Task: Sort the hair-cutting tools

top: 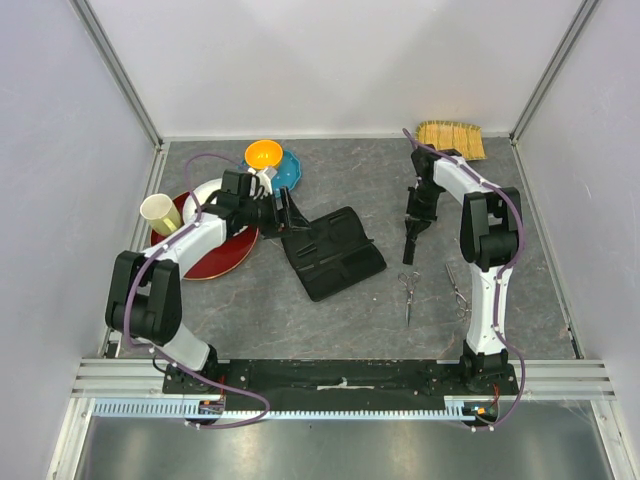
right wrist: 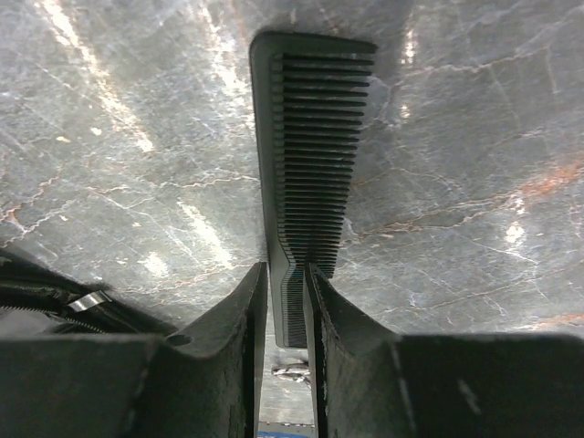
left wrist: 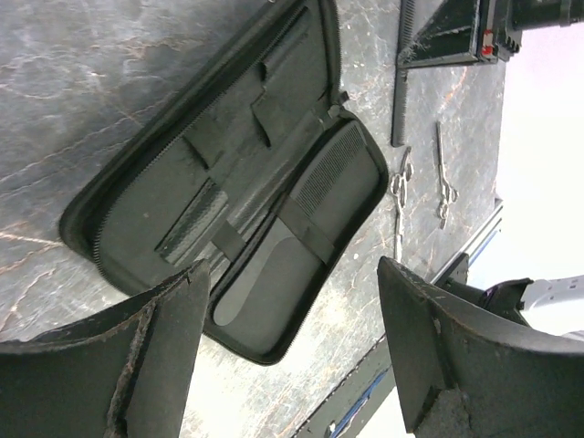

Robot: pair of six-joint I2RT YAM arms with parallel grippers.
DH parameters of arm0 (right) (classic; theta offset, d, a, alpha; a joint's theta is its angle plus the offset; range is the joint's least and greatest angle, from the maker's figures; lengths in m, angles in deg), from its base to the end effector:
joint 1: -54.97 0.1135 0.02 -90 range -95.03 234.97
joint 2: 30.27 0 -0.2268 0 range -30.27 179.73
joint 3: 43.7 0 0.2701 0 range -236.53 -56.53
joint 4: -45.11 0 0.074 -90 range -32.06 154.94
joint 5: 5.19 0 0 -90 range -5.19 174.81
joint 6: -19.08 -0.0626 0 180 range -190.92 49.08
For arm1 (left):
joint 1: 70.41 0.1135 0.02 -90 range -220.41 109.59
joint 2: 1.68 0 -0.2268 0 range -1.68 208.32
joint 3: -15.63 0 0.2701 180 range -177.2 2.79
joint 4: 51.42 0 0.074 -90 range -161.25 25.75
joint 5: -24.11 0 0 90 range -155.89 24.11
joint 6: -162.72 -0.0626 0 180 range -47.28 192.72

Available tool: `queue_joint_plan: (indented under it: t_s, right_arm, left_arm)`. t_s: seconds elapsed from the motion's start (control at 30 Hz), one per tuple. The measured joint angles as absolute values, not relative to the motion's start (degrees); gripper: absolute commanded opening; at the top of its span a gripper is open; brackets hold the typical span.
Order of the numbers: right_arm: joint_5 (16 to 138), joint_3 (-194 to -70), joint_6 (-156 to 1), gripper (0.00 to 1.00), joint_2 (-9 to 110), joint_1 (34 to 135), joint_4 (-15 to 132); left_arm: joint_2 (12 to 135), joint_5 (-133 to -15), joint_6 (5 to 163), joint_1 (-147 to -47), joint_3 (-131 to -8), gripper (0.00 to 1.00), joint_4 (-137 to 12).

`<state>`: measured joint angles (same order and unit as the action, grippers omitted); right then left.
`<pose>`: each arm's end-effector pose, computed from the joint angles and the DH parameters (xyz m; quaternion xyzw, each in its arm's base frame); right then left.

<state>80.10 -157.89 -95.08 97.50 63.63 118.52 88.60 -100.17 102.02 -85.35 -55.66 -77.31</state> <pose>0.4230 0.0696 0.0932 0.1336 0.9898 0.0468 0.0136 0.3441 -0.1283 0.1637 0.0019 0.8897 -0.3902 0.2371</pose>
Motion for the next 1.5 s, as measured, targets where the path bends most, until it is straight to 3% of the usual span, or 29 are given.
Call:
queue_joint_plan:
  t_s: [0.17,0.27,0.4,0.63,0.93,1.27,1.5]
  right_arm:
    - [79.0,-157.9,-95.1,0.29,97.3,63.8,118.4]
    - [79.0,-157.9,-95.1,0.37,97.0,63.8,118.4]
    - [80.1,-157.8,-94.9,0.57,96.2,63.8,118.4]
    - [82.8,-154.6,-94.4,0.61,93.2,64.1,116.8]
    - [84.1,-148.5,-94.9,0.55,92.0,67.3,115.2]
    - [85.0,-145.4,-97.5,0.30,90.1,68.5,112.4]
    - [84.6,-144.8,-98.2,0.29,89.4,68.7,112.1]
  left_arm:
    - [90.0,-101.5,102.0,-87.3,-56.5,0.80,-76.2]
    - [90.6,-102.1,102.0,-88.3,-57.3,0.80,-75.9]
    - [91.2,-102.3,102.0,-89.4,-58.3,0.80,-75.6]
    - [91.6,-102.3,102.0,-90.5,-58.8,0.80,-74.7]
    - [91.6,-102.4,102.0,-90.6,-58.8,0.80,-74.7]
    - [92.0,-102.4,102.0,-90.6,-58.8,0.80,-74.8]
    - [92.5,-102.4,102.0,-90.6,-58.8,0.79,-74.9]
